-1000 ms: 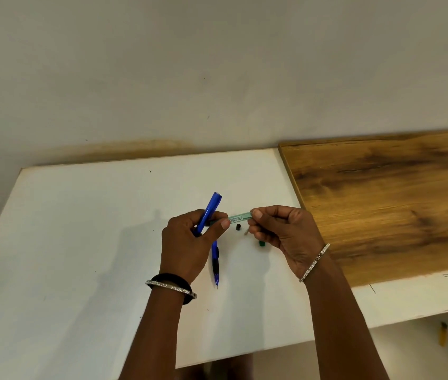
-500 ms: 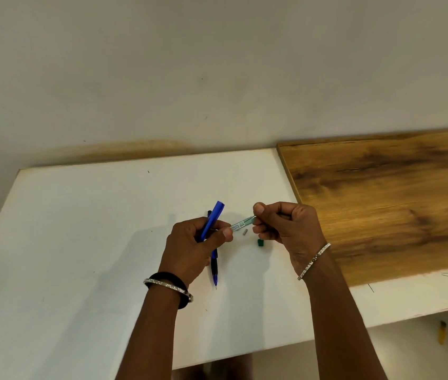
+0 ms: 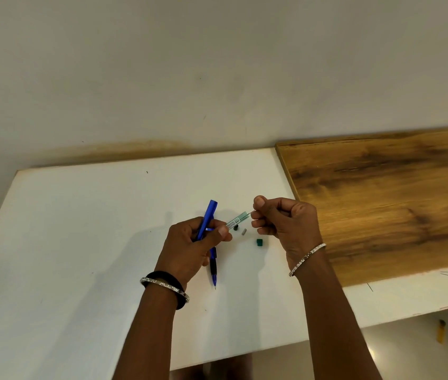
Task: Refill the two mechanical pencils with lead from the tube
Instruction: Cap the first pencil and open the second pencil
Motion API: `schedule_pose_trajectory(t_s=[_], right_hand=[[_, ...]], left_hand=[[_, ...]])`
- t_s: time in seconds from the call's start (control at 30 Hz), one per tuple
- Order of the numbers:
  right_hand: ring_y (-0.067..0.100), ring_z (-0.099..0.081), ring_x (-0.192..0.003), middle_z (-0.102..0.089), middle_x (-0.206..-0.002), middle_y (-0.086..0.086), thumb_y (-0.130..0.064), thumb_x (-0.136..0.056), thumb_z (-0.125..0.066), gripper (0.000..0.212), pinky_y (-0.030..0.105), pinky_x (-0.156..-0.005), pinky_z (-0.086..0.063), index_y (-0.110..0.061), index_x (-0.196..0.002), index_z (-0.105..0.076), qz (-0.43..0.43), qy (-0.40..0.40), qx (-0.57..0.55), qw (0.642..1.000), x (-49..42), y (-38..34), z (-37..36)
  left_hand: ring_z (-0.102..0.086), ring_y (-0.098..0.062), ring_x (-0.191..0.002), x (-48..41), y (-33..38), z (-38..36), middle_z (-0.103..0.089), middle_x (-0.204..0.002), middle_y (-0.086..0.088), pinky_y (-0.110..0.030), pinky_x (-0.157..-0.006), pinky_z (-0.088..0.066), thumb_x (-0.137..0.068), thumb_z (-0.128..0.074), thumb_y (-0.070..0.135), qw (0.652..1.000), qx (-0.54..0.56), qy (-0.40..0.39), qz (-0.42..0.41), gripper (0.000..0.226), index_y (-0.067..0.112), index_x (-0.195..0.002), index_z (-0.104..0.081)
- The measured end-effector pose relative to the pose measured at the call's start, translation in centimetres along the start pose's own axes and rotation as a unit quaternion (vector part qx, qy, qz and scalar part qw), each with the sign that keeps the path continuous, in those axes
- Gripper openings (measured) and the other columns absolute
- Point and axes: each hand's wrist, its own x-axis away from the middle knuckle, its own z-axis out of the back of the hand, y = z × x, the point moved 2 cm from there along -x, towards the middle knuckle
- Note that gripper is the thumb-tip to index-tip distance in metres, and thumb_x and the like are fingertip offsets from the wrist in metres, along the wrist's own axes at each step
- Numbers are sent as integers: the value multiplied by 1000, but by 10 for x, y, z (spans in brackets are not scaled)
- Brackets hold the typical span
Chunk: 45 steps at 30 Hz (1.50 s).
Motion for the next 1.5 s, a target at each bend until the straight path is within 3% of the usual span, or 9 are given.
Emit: schedule_pose_trajectory(t_s=[0.2, 0.33, 0.4, 0.47, 0.63, 0.8, 0.97, 1.13, 1.5], right_hand=[[18, -67, -53, -71, -62, 6, -37, -74, -74, 31, 25, -48, -54, -6, -77, -71, 6, 31, -12, 999, -2, 0, 4], [20, -68, -54, -71, -65, 6, -32, -87, -68, 27, 25, -48, -55, -6, -78, -68, 8, 82, -30, 996, -3, 3, 9], [20, -70, -56, -73, -69, 7, -34, -88, -66, 29, 25, -49, -55, -5, -81, -67, 5, 94, -43, 995, -4, 3, 11], [21, -72, -62, -76, -76, 7, -40, -85, -66, 33, 26, -51, -56, -7, -85, -68, -10, 66, -45, 997, -3, 2, 8], [17, -73, -68, -77, -86, 5, -49, -76, -67, 40, 23, -49, -53, -9, -84, -71, -32, -21, 15, 999, -1, 2, -3], [15, -67, -58, -77, -81, 8, -39, -82, -68, 38, 20, -44, -45, -2, -86, -70, -36, -48, 49, 997, 1, 5, 0], [14, -59, -51, -74, -77, 14, -35, -80, -70, 36, 21, -45, -46, 1, -80, -71, -57, -86, 57, 993, 1, 9, 9], [10, -57, -47, -74, -72, 10, -33, -82, -70, 37, 20, -43, -45, 4, -80, -71, -90, -74, 118, 986, 1, 17, 28], [7, -56, -44, -69, -56, -3, -40, -81, -71, 34, 13, -47, -41, -9, -69, -74, -55, -57, 260, 962, -2, 21, 32]], left_hand=[[-46, 0, -35, -1, -1, 0, -58, -47, 18, -13, -43, -37, -80, -74, 26, 1000, -10, 23, 7, 9, 19, -85, -75], [-49, 3, -36, 2, 1, -1, -55, -44, 20, -54, -75, -51, -77, -76, 28, 998, -3, 53, 19, 3, 27, -78, -73], [-48, 4, -36, 3, 2, -2, -55, -44, 20, -64, -88, -45, -76, -77, 28, 998, -1, 61, 20, 4, 29, -76, -74], [-48, 3, -37, 4, 3, -3, -56, -44, 21, -61, -82, -48, -75, -78, 29, 998, -5, 67, 15, 4, 31, -74, -74], [-50, -3, -53, 0, -1, -8, -64, -56, 21, -18, -53, -38, -71, -80, 34, 998, -10, 60, 0, 4, 36, -71, -77], [-67, -11, -78, 0, -3, -14, -75, -77, 7, -19, -67, -47, -69, -82, 34, 999, -39, 34, 0, 16, 27, -83, -79], [-56, 6, -51, 1, -8, -23, -65, -56, 16, -10, -56, -42, -67, -84, 35, 994, -109, -20, 14, 22, 25, -86, -78], [-63, -1, -73, 1, -10, -24, -72, -78, 11, -9, -62, -39, -68, -82, 38, 985, -172, -20, 9, 24, 27, -89, -76], [-54, -10, -58, 0, 1, -18, -73, -77, 1, -18, -59, -43, -84, -60, 52, 988, -140, 62, -27, 37, 19, -85, -75]])
